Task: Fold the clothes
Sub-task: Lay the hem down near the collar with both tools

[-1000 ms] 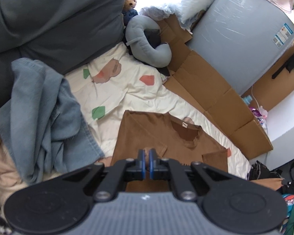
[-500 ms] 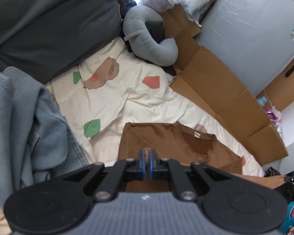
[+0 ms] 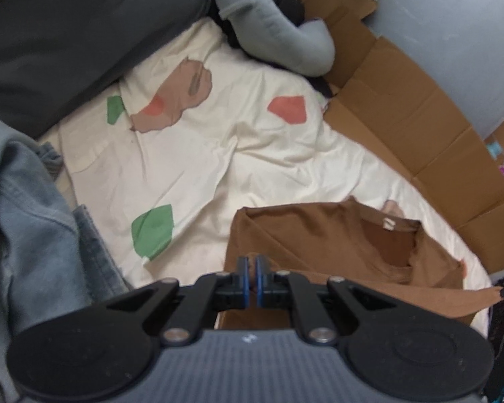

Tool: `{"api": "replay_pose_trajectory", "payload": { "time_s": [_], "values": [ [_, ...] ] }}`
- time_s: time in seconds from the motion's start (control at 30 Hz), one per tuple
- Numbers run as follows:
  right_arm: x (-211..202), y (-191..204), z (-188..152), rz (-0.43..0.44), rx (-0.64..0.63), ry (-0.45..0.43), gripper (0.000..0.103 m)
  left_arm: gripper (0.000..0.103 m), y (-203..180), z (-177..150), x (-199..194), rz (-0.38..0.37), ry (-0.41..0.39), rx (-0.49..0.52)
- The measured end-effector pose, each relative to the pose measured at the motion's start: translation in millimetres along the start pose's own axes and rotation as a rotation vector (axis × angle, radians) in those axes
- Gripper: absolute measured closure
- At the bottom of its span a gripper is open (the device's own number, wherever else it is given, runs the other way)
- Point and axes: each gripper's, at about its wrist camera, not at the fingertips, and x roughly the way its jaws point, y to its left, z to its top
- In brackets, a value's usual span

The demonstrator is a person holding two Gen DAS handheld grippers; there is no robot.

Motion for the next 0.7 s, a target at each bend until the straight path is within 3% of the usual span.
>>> {"api": "replay_pose_trajectory", "payload": {
  "time_s": [0.4, 0.6, 0.7],
  "values": [
    [70, -6, 12, -0.032, 0.057, -0.017, 0.100, 0.098, 10, 14, 67, 0.022, -0.010, 0.008],
    [73, -19, 7, 0.032, 0.163, -0.129, 0.096, 0.091, 22, 14, 56, 0.000, -0.072, -0.019],
    [68, -24, -2, 0.025, 0.160, -0.175, 0.096, 0.080, 25, 6, 47, 0.014, -0.074, 0.016]
  ]
}}
